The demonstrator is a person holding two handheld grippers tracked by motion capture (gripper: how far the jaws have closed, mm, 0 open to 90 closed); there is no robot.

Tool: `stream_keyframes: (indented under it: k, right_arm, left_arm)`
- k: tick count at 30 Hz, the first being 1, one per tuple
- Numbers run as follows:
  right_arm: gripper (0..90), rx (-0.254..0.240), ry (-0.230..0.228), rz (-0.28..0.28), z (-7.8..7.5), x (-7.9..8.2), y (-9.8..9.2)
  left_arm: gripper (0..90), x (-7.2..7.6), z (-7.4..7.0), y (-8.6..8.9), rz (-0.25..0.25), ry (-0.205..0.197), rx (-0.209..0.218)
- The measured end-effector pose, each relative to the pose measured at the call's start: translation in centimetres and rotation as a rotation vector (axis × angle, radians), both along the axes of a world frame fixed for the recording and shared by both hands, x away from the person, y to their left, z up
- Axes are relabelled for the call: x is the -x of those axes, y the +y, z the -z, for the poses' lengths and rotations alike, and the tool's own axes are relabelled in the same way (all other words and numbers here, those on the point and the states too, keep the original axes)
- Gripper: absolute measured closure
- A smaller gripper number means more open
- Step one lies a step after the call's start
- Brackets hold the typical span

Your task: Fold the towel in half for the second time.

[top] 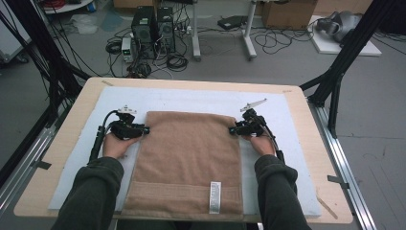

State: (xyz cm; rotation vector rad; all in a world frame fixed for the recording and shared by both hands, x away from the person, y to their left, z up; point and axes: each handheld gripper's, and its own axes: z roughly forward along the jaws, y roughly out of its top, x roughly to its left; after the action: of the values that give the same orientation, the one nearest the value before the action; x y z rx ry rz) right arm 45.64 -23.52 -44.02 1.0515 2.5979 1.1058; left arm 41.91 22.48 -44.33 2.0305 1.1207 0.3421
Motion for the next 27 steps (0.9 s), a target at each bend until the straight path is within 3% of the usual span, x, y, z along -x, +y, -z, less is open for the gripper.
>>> stream_keyframes:
  k: [2, 4, 7, 9, 13, 15, 18, 20, 22, 27]
  right_arm:
    - [76.8, -0.01, 0.011, -0.042, 0.0, 0.2, 0.4]
    - [79.3, -0.012, 0.011, -0.052, 0.0, 0.2, 0.5]
    - [81.2, -0.005, 0.019, -0.074, -0.3, 0.1, 0.6]
    - [81.4, 0.008, 0.005, -0.061, -0.8, 0.0, 0.6]
    - [81.6, 0.013, -0.026, -0.052, -2.8, -0.5, 0.1]
    - [81.6, 0.01, -0.072, -0.049, -4.5, -0.8, 0.1]
    - [81.5, 0.003, -0.127, -0.034, -7.3, -1.4, 0.1]
    - [81.5, -0.002, -0.159, -0.035, -8.9, -1.5, -0.1]
    - [81.5, -0.037, -0.167, -0.036, -9.6, -1.4, -0.6]
    - [81.4, -0.076, -0.101, -0.055, -9.0, 0.1, -1.0]
  left_arm:
    - [79.3, 0.0, 0.0, -0.1, 0.007, 0.007, 0.008]
    - [81.7, -0.3, 0.0, 0.1, 0.0, 0.035, 0.035]
    - [83.9, -0.5, -0.3, -0.1, 0.003, 0.034, 0.011]
    - [84.4, -0.6, -0.7, -0.2, 0.001, 0.013, -0.006]
    - [84.8, -1.0, -2.4, -0.4, -0.017, -0.038, 0.025]
    - [84.8, -1.4, -3.8, -0.7, -0.019, -0.068, 0.014]
    - [84.7, -1.8, -6.5, -0.6, -0.031, -0.143, 0.052]
    - [84.7, -1.9, -7.7, -0.4, -0.031, -0.168, 0.063]
    - [84.6, -1.6, -8.0, -0.1, -0.016, -0.168, 0.075]
    - [84.7, 0.5, -7.5, 0.3, 0.032, -0.172, 0.099]
